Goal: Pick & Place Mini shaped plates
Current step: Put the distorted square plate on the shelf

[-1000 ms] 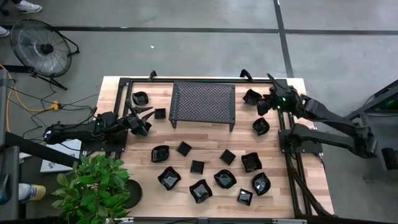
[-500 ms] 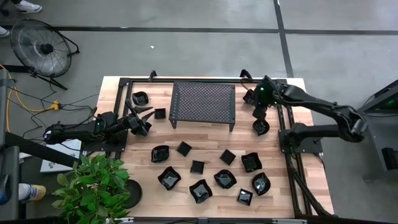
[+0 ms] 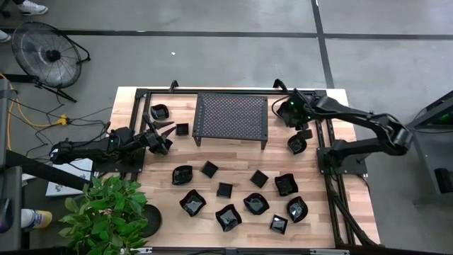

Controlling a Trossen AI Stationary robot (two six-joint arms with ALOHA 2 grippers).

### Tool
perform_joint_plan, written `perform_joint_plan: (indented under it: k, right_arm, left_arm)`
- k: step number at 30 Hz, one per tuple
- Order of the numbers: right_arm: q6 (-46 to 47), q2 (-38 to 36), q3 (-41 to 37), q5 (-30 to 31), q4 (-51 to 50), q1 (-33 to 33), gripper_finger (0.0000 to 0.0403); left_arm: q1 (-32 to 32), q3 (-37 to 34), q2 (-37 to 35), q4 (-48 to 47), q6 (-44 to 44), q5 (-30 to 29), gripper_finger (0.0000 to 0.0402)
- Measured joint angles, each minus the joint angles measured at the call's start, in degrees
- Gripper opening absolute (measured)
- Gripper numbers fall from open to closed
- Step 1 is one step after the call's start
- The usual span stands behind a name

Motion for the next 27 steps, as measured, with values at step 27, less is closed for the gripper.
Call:
perform_joint_plan:
  k: [27]
  right_arm:
    - [-6.3, 14.6, -0.1, 7.2, 8.6, -2.6, 0.0194]
  left_arm:
    - [0.0, 0.0, 0.0, 0.0, 0.0, 0.0, 0.0092]
